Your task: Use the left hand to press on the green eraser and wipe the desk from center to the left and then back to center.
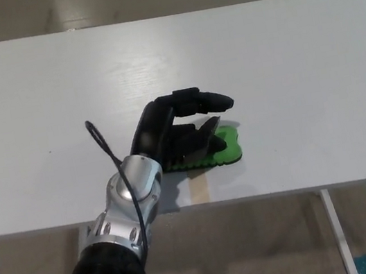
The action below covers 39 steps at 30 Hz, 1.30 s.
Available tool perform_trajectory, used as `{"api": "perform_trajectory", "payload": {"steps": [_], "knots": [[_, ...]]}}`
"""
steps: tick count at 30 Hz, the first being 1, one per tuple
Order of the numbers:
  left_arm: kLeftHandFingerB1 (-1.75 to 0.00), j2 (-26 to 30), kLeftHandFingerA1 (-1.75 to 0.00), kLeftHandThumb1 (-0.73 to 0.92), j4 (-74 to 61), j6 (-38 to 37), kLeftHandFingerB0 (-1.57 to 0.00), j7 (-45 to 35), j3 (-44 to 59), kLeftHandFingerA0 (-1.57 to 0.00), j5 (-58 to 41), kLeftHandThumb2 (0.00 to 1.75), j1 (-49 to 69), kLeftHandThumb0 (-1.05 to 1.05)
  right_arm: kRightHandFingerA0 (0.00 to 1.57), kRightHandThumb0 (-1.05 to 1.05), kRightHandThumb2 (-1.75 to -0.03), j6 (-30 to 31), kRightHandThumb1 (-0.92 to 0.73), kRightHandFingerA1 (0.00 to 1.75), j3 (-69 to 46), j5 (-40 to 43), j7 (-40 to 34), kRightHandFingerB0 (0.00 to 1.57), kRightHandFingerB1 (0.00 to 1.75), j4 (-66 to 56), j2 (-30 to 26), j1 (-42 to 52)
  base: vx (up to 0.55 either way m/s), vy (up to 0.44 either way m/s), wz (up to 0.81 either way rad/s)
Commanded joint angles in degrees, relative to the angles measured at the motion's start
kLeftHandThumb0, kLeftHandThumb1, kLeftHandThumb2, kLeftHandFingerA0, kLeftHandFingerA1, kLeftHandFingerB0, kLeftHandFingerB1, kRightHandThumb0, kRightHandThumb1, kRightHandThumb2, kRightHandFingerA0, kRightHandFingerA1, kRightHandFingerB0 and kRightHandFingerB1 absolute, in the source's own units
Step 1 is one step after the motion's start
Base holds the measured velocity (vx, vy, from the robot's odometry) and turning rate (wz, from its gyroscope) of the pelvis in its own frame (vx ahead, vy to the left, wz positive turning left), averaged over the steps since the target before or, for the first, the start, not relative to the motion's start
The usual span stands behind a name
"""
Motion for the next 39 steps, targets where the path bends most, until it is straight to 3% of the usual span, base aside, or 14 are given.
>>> {"api": "perform_trajectory", "payload": {"steps": [1,11,16,23,28,39], "knots": [[-0.52,2.5,-0.59,0.78,3.4,0.8,-0.92,-0.8,1.3,-1.05,1.1,0.65,4.5,-0.25,0.62,-0.47,-0.64,-1.1,-0.78,0.43,-0.1,-0.3,0.1,0.58,0.39,0.4,-0.1,0.6,0.0,0.0,0.0],[-0.54,9.6,-0.6,0.79,6.6,-2.1,-0.91,-2.5,4.7,-1.04,0.4,0.65,7.4,-0.23,0.63,-0.47,-0.64,-0.6,-0.78,0.44,-0.4,0.3,0.7,0.59,0.39,1.4,0.0,0.3,0.0,0.0,0.0],[-0.55,16.0,-0.6,0.79,9.7,-4.7,-0.9,-4.1,7.8,-1.03,-1.0,0.65,8.9,-0.22,0.64,-0.47,-0.64,-0.3,-0.78,0.44,-0.1,-0.5,-0.1,0.61,0.4,1.3,-0.3,0.6,0.0,0.0,0.0],[-0.55,19.8,-0.61,0.8,12.0,-5.1,-0.9,-4.8,11.0,-1.03,-2.3,0.63,8.7,-0.2,0.64,-0.47,-0.64,-0.2,-0.78,0.44,0.3,-1.0,-0.5,0.61,0.4,1.7,-0.5,0.1,0.0,0.0,0.0],[-0.54,25.6,-0.59,0.8,15.4,-4.8,-0.84,-7.0,15.9,-1.02,-5.3,0.64,10.0,-0.11,0.64,-0.47,-0.64,0.2,-0.77,0.45,0.5,-1.3,-0.4,0.62,0.41,2.1,-1.0,-0.5,0.0,0.0,0.0],[-0.51,27.6,-0.56,0.75,18.3,-4.4,-0.96,-5.6,17.8,-1.12,-4.8,0.64,11.9,-0.23,0.64,-0.47,-0.64,0.7,-0.77,0.45,0.1,-0.6,-0.3,0.62,0.41,2.2,-0.4,-0.1,0.0,0.0,0.0]]}}
